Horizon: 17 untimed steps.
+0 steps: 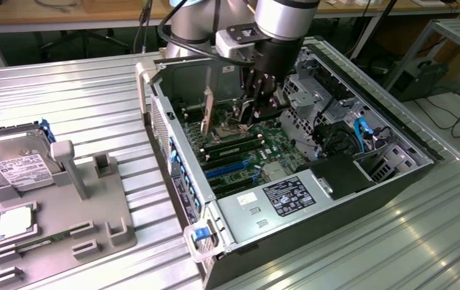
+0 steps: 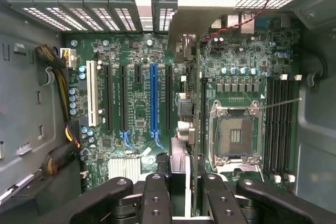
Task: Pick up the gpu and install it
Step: 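Insert the gpu into the slot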
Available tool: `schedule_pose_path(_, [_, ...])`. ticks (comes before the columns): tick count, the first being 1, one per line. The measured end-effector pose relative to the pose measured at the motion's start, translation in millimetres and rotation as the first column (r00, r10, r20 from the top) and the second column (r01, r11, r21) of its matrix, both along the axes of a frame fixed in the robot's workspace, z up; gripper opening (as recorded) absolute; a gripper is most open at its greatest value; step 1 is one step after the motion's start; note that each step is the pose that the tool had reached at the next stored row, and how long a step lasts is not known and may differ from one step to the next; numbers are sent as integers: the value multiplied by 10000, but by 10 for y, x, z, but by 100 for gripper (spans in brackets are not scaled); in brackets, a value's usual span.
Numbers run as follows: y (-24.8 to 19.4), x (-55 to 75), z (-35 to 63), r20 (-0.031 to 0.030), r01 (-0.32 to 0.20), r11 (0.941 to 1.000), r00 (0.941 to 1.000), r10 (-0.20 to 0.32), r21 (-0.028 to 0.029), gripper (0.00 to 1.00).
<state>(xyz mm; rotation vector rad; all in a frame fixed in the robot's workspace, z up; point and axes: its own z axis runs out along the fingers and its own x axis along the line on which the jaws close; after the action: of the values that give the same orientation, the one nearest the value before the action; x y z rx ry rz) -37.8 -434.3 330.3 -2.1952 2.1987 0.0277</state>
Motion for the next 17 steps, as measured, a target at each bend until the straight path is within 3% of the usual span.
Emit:
schedule_pose_path(11, [-1,-8,-77,7,-61,10000,10000,61,55,28])
schedule_pose_path(17, [-41,-8,-91,8,-62,9999,10000,62,106,28])
